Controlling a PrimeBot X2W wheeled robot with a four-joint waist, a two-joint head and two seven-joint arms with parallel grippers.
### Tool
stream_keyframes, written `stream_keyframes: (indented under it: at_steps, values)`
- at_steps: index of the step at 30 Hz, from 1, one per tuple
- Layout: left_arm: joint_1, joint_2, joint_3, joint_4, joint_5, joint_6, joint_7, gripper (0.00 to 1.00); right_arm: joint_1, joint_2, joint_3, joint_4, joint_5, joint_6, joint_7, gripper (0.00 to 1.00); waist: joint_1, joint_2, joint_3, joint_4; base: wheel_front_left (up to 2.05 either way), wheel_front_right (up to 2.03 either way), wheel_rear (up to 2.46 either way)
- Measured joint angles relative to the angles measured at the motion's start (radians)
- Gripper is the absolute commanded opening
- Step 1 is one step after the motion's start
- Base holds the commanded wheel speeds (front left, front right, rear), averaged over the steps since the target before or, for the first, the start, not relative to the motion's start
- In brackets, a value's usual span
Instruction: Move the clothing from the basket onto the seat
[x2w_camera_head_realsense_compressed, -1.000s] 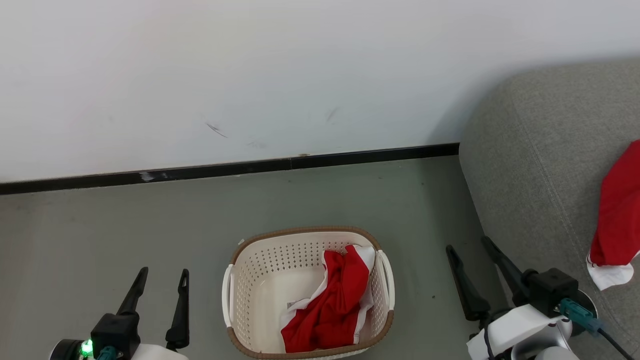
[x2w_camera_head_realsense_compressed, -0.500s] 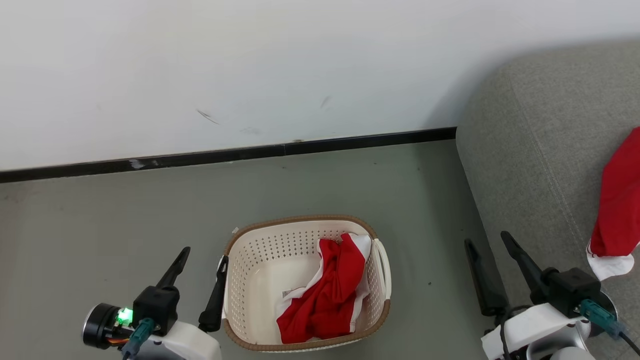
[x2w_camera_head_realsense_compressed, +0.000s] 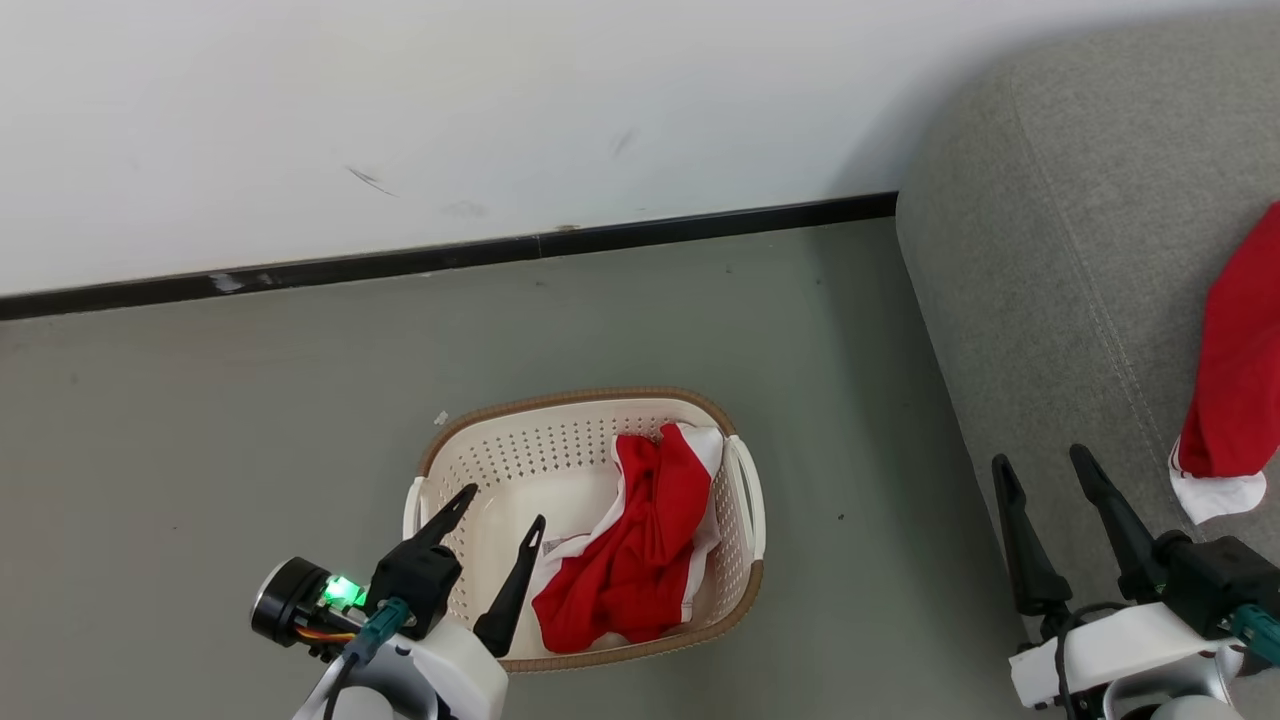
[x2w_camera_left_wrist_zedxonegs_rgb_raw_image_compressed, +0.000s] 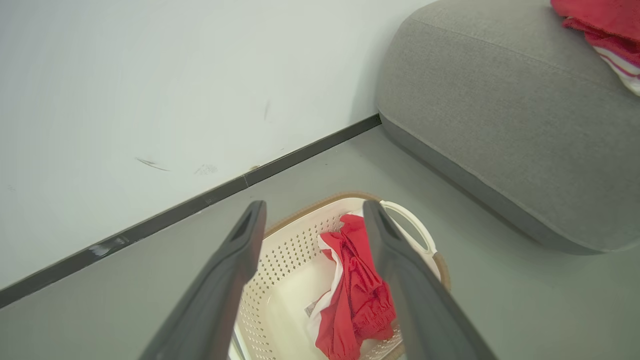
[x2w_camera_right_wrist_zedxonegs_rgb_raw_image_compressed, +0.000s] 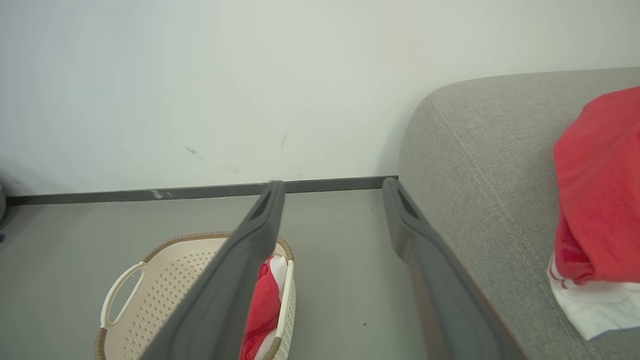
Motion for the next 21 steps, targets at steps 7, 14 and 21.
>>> stream_keyframes:
  at_steps: [7,14,21]
  values:
    - [-0.050,-0.018,-0.031,0.049,0.011,-0.026,0.013,1.00,0.000,0.001,-0.005,-0.044,0.000,0.000,0.000,1.00,0.0000,0.0000,0.046,-0.018,0.00,0.00,0.00]
    - [-0.108,-0.025,-0.049,0.085,0.029,-0.041,0.021,1.00,-0.005,0.001,-0.002,-0.074,0.000,0.000,0.000,1.00,0.0000,0.0000,0.098,-0.037,0.00,0.00,0.00]
    - [-0.168,-0.016,-0.057,0.119,0.058,-0.050,0.027,1.00,-0.051,0.001,0.011,-0.105,0.014,0.000,0.000,1.00,0.0000,0.0000,0.156,-0.059,0.00,0.00,0.00]
